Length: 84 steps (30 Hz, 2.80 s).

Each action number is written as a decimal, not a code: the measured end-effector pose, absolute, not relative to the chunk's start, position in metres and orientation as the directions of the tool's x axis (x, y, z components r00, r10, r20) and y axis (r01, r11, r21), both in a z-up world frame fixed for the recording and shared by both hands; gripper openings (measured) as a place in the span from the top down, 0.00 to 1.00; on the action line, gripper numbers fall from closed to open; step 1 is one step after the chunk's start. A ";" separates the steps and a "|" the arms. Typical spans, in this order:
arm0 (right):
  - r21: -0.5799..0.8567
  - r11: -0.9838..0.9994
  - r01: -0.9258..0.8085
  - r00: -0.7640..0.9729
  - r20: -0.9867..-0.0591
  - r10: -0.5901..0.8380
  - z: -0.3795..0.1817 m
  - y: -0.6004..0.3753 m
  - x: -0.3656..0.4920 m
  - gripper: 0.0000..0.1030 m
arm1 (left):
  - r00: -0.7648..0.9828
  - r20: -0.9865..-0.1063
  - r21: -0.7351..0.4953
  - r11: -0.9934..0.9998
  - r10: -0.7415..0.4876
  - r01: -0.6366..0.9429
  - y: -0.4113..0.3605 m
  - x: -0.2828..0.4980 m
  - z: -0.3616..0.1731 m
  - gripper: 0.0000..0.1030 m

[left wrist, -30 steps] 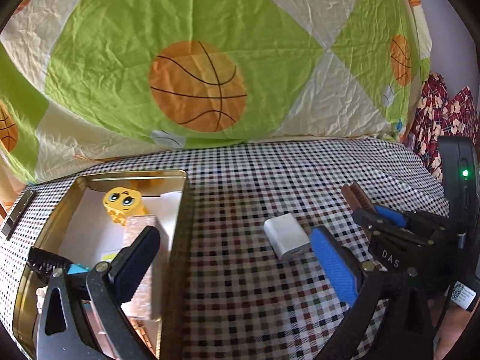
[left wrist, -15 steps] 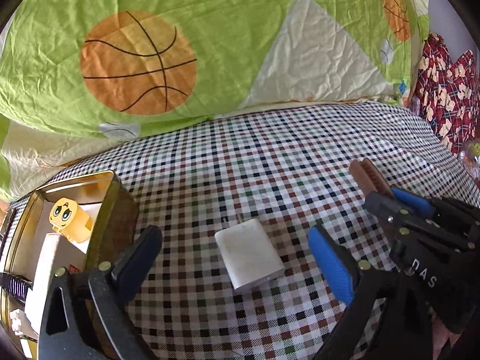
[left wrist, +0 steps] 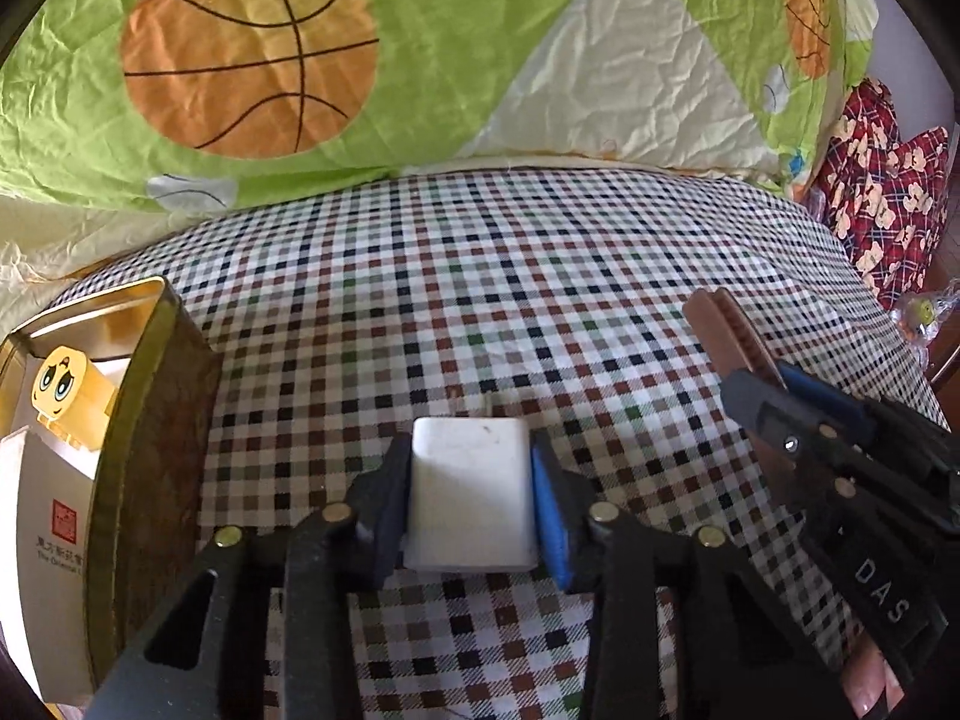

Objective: Organize rigid objects

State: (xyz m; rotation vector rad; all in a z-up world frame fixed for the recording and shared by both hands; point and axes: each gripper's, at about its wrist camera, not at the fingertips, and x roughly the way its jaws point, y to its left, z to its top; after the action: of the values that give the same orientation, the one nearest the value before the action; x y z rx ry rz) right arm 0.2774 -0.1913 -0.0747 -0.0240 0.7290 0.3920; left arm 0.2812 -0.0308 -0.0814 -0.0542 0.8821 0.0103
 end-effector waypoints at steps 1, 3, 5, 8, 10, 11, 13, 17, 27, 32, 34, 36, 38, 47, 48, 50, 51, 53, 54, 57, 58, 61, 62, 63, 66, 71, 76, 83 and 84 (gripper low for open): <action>0.112 0.927 -0.359 0.679 -0.649 0.342 -0.074 -0.191 0.276 0.73 | 0.638 -0.769 -0.048 0.998 -0.018 -0.030 -0.031 0.279 -0.080 0.64; 0.112 0.923 -0.368 0.679 -0.646 0.349 -0.074 -0.189 0.273 0.73 | 0.640 -0.768 -0.056 0.998 -0.025 -0.029 -0.030 0.276 -0.079 0.64; 0.113 0.921 -0.374 0.677 -0.645 0.354 -0.074 -0.188 0.271 0.73 | 0.646 -0.763 -0.065 0.997 -0.032 -0.028 -0.029 0.273 -0.078 0.64; 0.111 0.918 -0.380 0.679 -0.641 0.358 -0.074 -0.185 0.269 0.73 | 0.654 -0.755 -0.078 0.997 -0.044 -0.023 -0.026 0.268 -0.075 0.64; 0.109 0.918 -0.380 0.683 -0.636 0.359 -0.073 -0.185 0.267 0.73 | 0.668 -0.743 -0.079 0.997 -0.042 -0.025 -0.025 0.264 -0.073 0.64; 0.109 0.918 -0.380 0.685 -0.633 0.359 -0.073 -0.185 0.266 0.73 | 0.678 -0.734 -0.078 0.997 -0.041 -0.025 -0.025 0.261 -0.071 0.64; 0.104 0.919 -0.380 0.695 -0.624 0.357 -0.072 -0.185 0.263 0.73 | 0.696 -0.718 -0.073 0.997 -0.034 -0.026 -0.025 0.257 -0.068 0.64; 0.086 0.919 -0.385 0.721 -0.594 0.357 -0.068 -0.185 0.255 0.73 | 0.725 -0.689 -0.061 0.998 -0.017 -0.035 -0.025 0.251 -0.062 0.64; 0.036 0.918 -0.396 0.764 -0.541 0.351 -0.060 -0.180 0.240 0.73 | 0.760 -0.650 -0.063 0.997 -0.009 -0.042 -0.023 0.244 -0.055 0.64; 0.027 0.918 -0.396 0.778 -0.521 0.351 -0.058 -0.180 0.236 0.73 | 0.769 -0.639 -0.065 0.997 -0.008 -0.044 -0.022 0.239 -0.054 0.64; 0.025 0.918 -0.395 0.783 -0.513 0.351 -0.057 -0.180 0.234 0.73 | 0.776 -0.631 -0.062 0.997 -0.003 -0.047 -0.023 0.236 -0.053 0.64; 0.022 0.919 -0.393 0.791 -0.502 0.350 -0.056 -0.180 0.232 0.73 | 0.785 -0.620 -0.057 0.997 0.002 -0.047 -0.023 0.232 -0.051 0.64; 0.022 0.920 -0.391 0.798 -0.490 0.351 -0.055 -0.181 0.230 0.73 | 0.793 -0.609 -0.051 0.998 0.005 -0.046 -0.024 0.229 -0.050 0.64; 0.008 0.919 -0.394 0.820 -0.449 0.355 -0.049 -0.180 0.219 0.73 | 0.830 -0.558 -0.026 0.999 0.025 -0.047 -0.027 0.215 -0.042 0.64; 0.007 0.919 -0.394 0.821 -0.446 0.356 -0.049 -0.180 0.218 0.73 | 0.833 -0.553 -0.023 0.999 0.027 -0.047 -0.027 0.214 -0.041 0.64; 0.007 0.920 -0.392 0.824 -0.441 0.355 -0.048 -0.181 0.217 0.73 | 0.838 -0.544 -0.017 0.999 0.031 -0.048 -0.028 0.211 -0.040 0.64; 0.006 0.920 -0.391 0.826 -0.439 0.354 -0.048 -0.181 0.216 0.73 | 0.841 -0.541 -0.014 0.999 0.033 -0.048 -0.028 0.210 -0.040 0.64; 0.007 0.921 -0.390 0.828 -0.435 0.354 -0.047 -0.181 0.215 0.73 | 0.845 -0.533 -0.010 0.999 0.035 -0.047 -0.029 0.208 -0.039 0.64; 0.007 0.921 -0.389 0.829 -0.433 0.354 -0.047 -0.181 0.215 0.73 | 0.848 -0.529 -0.007 0.999 0.037 -0.048 -0.029 0.207 -0.038 0.64; 0.007 0.921 -0.389 0.833 -0.425 0.355 -0.046 -0.181 0.213 0.73 | 0.856 -0.514 0.001 0.999 0.044 -0.051 -0.030 0.203 -0.036 0.64; 0.006 0.921 -0.389 0.835 -0.421 0.355 -0.046 -0.181 0.212 0.73 | 0.859 -0.510 0.004 0.999 0.046 -0.051 -0.031 0.202 -0.036 0.64; 0.001 0.921 -0.388 0.840 -0.411 0.355 -0.045 -0.182 0.209 0.73 | 0.867 -0.495 0.013 0.998 0.053 -0.054 -0.033 0.199 -0.034 0.64; -0.002 0.922 -0.388 0.842 -0.407 0.353 -0.044 -0.181 0.208 0.73 | 0.870 -0.489 0.016 0.998 0.056 -0.055 -0.033 0.197 -0.033 0.64; -0.004 0.922 -0.387 0.845 -0.403 0.353 -0.044 -0.181 0.207 0.73 | 0.874 -0.482 0.019 0.998 0.058 -0.056 -0.034 0.196 -0.032 0.64; -0.008 0.922 -0.387 0.849 -0.393 0.353 -0.043 -0.181 0.205 0.73 | 0.885 -0.461 0.025 0.998 0.060 -0.054 -0.035 0.191 -0.030 0.64; -0.012 0.921 -0.388 0.854 -0.380 0.355 -0.042 -0.182 0.201 0.73 | 0.900 -0.431 0.039 0.998 0.063 -0.051 -0.037 0.185 -0.027 0.64; -0.013 0.922 -0.388 0.857 -0.373 0.356 -0.041 -0.182 0.198 0.73 | 0.902 -0.428 0.043 0.998 0.057 -0.043 -0.038 0.182 -0.026 0.76; -0.010 0.921 -0.389 0.859 -0.365 0.358 -0.041 -0.183 0.195 0.73 | 0.866 -0.501 -0.050 0.999 -0.012 -0.015 -0.021 0.183 -0.031 0.48; -0.010 0.921 -0.390 0.858 -0.368 0.359 -0.041 -0.183 0.195 0.73 | 0.865 -0.502 -0.059 0.998 -0.015 -0.017 -0.018 0.180 -0.032 0.49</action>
State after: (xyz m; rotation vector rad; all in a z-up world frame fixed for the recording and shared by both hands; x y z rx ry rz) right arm 0.1950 -0.1826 -0.0411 -0.0856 0.3702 0.3937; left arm 0.1799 -0.0185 -0.0319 -0.0620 0.5260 0.0013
